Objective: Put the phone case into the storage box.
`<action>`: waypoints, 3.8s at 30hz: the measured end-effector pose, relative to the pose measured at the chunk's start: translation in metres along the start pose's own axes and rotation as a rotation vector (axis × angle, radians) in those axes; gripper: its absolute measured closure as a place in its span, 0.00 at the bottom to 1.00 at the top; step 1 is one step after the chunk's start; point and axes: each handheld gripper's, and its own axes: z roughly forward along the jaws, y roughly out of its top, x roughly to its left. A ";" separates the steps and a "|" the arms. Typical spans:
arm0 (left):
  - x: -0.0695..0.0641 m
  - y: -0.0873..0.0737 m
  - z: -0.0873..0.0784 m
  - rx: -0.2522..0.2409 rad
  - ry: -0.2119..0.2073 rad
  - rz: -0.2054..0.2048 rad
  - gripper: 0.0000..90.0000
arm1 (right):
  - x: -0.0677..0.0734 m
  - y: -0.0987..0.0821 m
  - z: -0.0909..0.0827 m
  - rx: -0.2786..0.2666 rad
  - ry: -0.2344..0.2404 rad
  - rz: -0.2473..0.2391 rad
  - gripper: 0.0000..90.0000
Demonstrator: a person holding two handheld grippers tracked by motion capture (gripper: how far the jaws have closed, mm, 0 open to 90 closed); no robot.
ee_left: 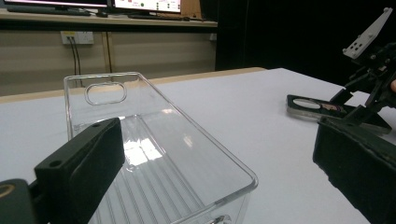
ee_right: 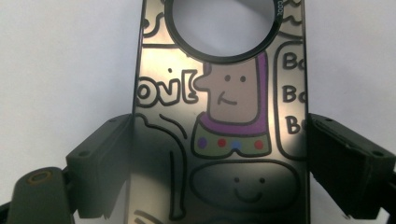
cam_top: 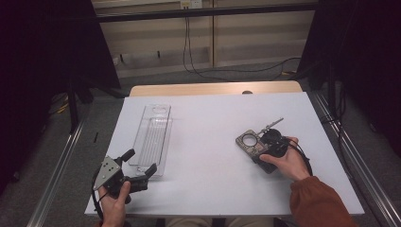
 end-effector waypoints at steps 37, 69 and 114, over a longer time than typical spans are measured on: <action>0.001 0.001 -0.002 -0.006 -0.001 0.003 0.03 | 0.001 -0.009 -0.016 -0.320 0.027 -0.037 0.14; -0.002 0.003 0.000 -0.003 -0.027 0.001 0.02 | 0.020 -0.042 -0.028 -0.694 0.177 -0.072 0.14; -0.035 0.018 0.050 0.119 -0.401 0.019 0.04 | 0.056 -0.047 -0.030 -0.768 0.405 -0.203 0.14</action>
